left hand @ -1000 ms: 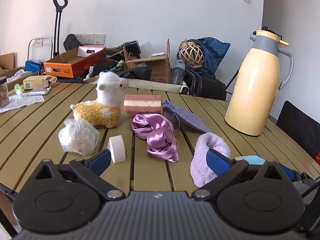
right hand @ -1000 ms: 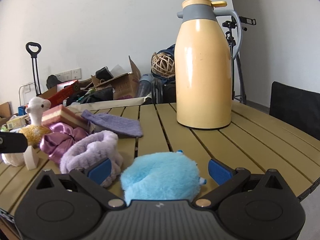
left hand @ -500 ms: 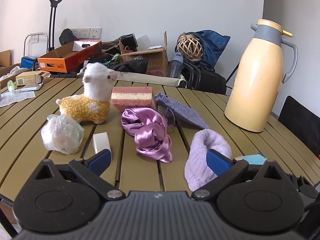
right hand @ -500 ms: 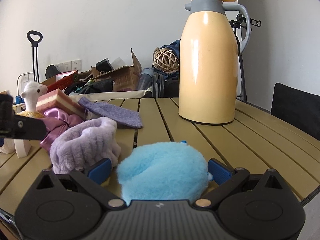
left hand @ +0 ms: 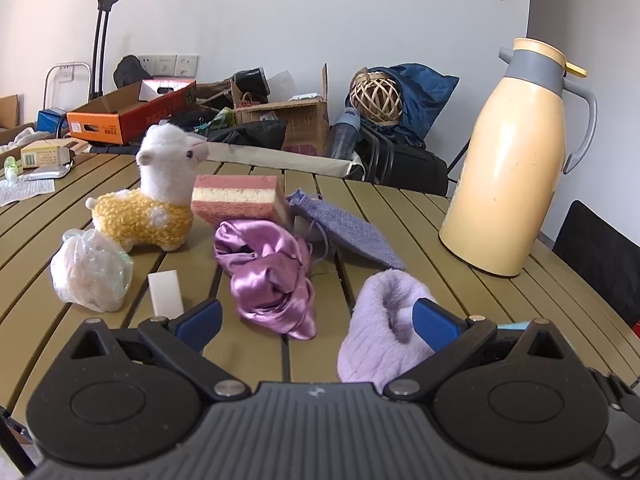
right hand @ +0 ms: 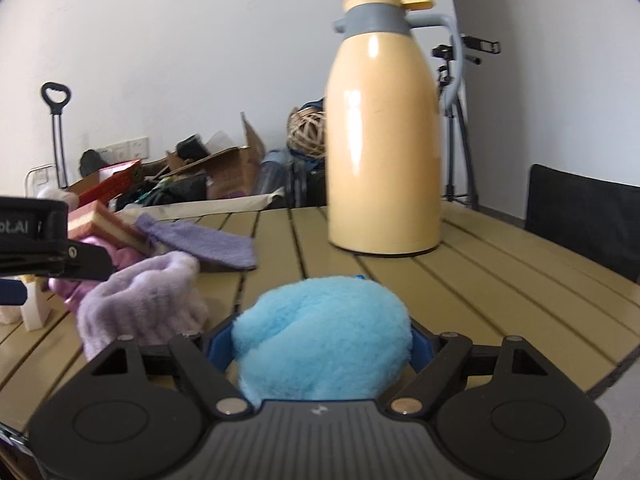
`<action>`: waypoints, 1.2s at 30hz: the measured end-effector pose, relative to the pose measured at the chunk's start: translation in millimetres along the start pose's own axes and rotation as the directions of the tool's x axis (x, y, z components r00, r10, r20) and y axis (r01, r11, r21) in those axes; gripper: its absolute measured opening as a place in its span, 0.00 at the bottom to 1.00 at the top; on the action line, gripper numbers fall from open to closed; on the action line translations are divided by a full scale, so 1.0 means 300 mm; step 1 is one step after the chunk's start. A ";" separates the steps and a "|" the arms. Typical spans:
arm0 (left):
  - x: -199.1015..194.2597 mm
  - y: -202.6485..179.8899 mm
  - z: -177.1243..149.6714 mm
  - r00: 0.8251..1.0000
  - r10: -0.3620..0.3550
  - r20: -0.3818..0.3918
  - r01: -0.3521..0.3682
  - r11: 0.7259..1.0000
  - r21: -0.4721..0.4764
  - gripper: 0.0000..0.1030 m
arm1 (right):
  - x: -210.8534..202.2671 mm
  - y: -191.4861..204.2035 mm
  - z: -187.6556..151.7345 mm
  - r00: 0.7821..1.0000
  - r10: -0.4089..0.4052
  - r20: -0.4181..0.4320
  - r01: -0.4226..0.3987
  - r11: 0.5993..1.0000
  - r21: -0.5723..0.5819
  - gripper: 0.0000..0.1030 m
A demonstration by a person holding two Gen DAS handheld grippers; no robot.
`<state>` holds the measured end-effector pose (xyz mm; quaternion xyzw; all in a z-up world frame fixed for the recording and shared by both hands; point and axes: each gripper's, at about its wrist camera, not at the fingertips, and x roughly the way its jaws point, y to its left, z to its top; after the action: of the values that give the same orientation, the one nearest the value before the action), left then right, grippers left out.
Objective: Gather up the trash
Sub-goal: 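Close right gripper on blue plush while left gripper closes on lavender headband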
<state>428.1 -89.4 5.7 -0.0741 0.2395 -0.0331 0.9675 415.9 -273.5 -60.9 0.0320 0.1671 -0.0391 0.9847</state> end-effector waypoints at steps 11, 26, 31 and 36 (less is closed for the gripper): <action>0.086 -0.080 -0.015 1.000 -0.012 -0.016 0.012 1.000 0.014 1.00 | -0.028 -0.166 -0.013 0.988 -0.151 0.013 0.151 0.988 0.024 0.79; 0.161 -0.191 -0.074 0.999 0.027 -0.019 -0.024 0.993 0.112 0.97 | -0.049 -0.256 -0.022 0.982 -0.189 0.018 0.188 0.981 0.048 0.79; 0.163 -0.221 -0.090 0.998 0.058 -0.013 -0.056 0.987 0.151 0.81 | -0.063 -0.259 -0.020 0.982 -0.187 0.022 0.185 0.981 0.056 0.79; 0.152 -0.235 -0.104 0.995 0.102 0.001 -0.101 0.981 0.168 0.68 | -0.076 -0.261 -0.015 0.983 -0.182 0.029 0.179 0.982 0.064 0.79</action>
<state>451.7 -167.5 -31.1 0.0202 0.2431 -0.0039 0.9698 386.2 -349.5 -61.6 0.0461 0.1510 -0.1338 0.9783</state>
